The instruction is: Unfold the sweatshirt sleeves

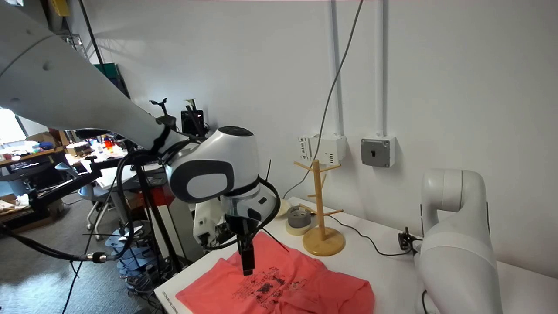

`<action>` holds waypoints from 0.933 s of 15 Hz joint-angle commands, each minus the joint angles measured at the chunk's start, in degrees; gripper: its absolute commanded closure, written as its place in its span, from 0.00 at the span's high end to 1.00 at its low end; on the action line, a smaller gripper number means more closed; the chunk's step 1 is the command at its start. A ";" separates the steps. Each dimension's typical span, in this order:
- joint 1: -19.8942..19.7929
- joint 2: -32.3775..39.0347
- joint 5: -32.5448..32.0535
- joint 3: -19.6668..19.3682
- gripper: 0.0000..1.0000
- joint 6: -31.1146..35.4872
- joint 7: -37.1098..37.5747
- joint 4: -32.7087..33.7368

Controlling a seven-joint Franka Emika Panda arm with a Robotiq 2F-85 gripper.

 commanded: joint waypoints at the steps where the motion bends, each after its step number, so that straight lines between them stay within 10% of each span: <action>1: 0.20 6.12 -1.72 -0.01 1.00 -0.70 -0.92 4.94; 14: 0.59 12.82 -2.44 -0.64 1.00 2.12 -1.19 8.43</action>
